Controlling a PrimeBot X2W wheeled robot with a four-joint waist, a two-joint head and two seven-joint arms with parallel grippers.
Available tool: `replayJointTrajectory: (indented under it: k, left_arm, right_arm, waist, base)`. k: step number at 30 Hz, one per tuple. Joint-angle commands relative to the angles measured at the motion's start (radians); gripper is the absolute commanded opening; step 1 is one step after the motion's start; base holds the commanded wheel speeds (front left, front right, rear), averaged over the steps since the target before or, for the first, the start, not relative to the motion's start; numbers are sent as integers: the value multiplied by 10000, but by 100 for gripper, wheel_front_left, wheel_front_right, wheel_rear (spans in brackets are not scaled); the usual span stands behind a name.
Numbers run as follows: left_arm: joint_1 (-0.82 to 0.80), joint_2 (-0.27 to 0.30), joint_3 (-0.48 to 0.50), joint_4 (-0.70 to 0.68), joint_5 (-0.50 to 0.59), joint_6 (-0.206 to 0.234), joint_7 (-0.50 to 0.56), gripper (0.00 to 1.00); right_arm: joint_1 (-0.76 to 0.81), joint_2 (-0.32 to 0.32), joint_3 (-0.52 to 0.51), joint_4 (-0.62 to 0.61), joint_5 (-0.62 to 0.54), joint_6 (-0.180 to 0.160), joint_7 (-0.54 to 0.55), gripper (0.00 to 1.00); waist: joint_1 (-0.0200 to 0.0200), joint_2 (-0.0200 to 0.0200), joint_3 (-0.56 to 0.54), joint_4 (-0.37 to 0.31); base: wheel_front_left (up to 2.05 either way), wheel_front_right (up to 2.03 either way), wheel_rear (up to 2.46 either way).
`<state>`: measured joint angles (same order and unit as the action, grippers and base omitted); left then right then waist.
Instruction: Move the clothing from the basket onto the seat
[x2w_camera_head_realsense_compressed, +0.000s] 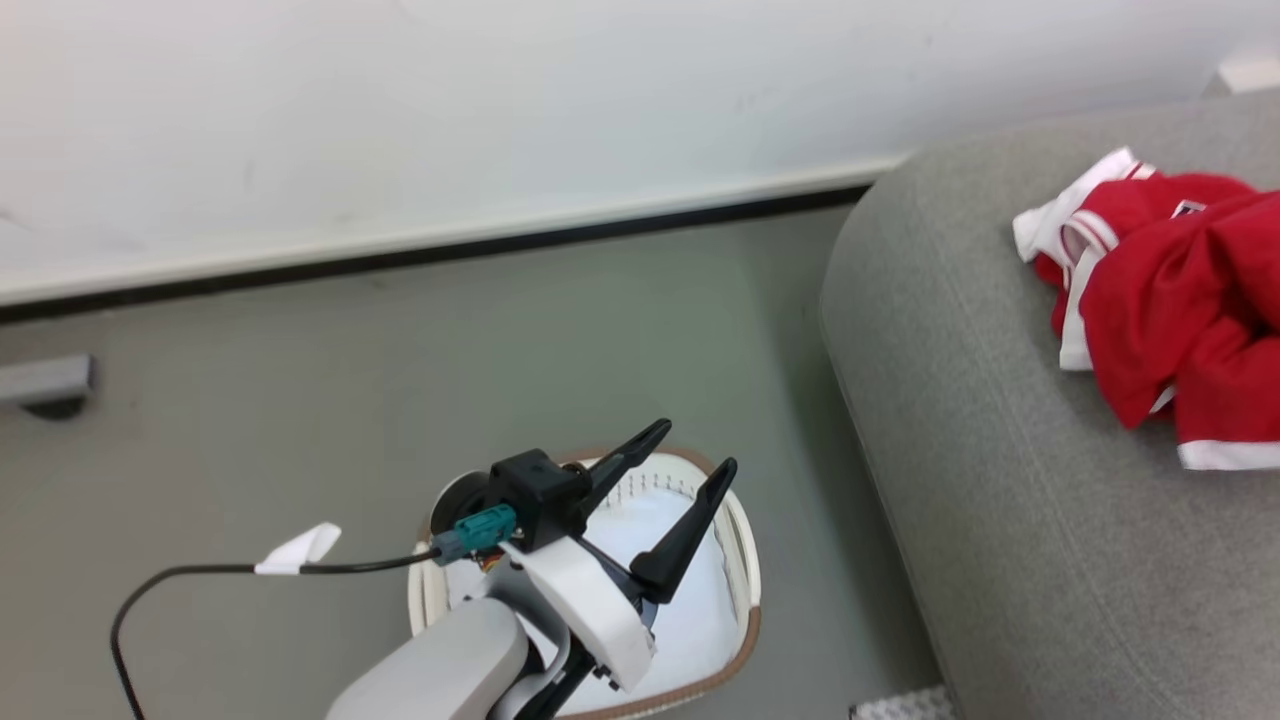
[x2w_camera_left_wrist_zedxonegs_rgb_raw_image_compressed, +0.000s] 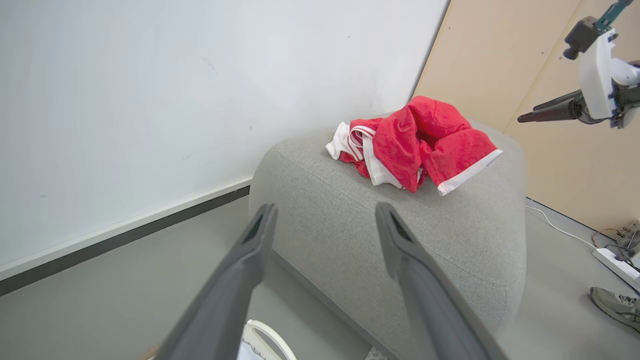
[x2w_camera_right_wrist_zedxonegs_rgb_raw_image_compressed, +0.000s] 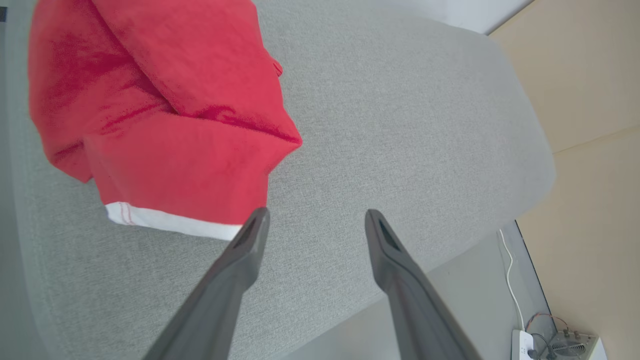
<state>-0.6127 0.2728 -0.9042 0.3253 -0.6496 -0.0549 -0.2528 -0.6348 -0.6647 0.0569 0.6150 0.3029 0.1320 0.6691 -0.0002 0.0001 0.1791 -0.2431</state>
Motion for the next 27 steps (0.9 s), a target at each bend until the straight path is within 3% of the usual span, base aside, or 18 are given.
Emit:
replayJointTrajectory:
  k: [1, 6, 10, 15, 20, 27]
  left_arm:
    - [235, -5, 92, 93, -121, 30, -56, 100]
    - [597, -42, 384, 170, -250, 193, -108, 100]
    - [848, 24, 765, 85, -305, 352, -105, 100]
    - [1166, 281, 1564, -204, -315, 684, -112, 100]
    - [1695, 610, 2720, -482, -401, 1101, -114, 100]
    - [2680, 679, 4540, -1000, -529, 1194, -114, 100]
  right_arm:
    - [344, -264, 68, -440, 327, -27, 187, 100]
    - [957, -981, 200, -1741, 1056, -27, 760, 100]
    - [1321, -1166, 168, -2664, 1402, -27, 279, 100]
    - [1670, -881, -80, -3485, 1697, -27, -851, 100]
    - [2075, -131, -239, -4264, 1544, -27, -1965, 100]
    - [3021, 1493, -680, -5200, 704, -27, -3253, 100]
  waist:
    - [2, -1, -786, 109]
    - [2, -1, -1482, 320]
    - [2, -1, -1848, 586]
    - [2, -1, -2077, 972]
    - [2, -1, -2163, 1312]
    - [2, -1, -2149, 1710]
  base:
    - [0, 0, 0]
    - [0, 0, 0]
    - [0, 0, 0]
    - [0, 0, 0]
    - [0, 0, 0]
    - [0, 0, 0]
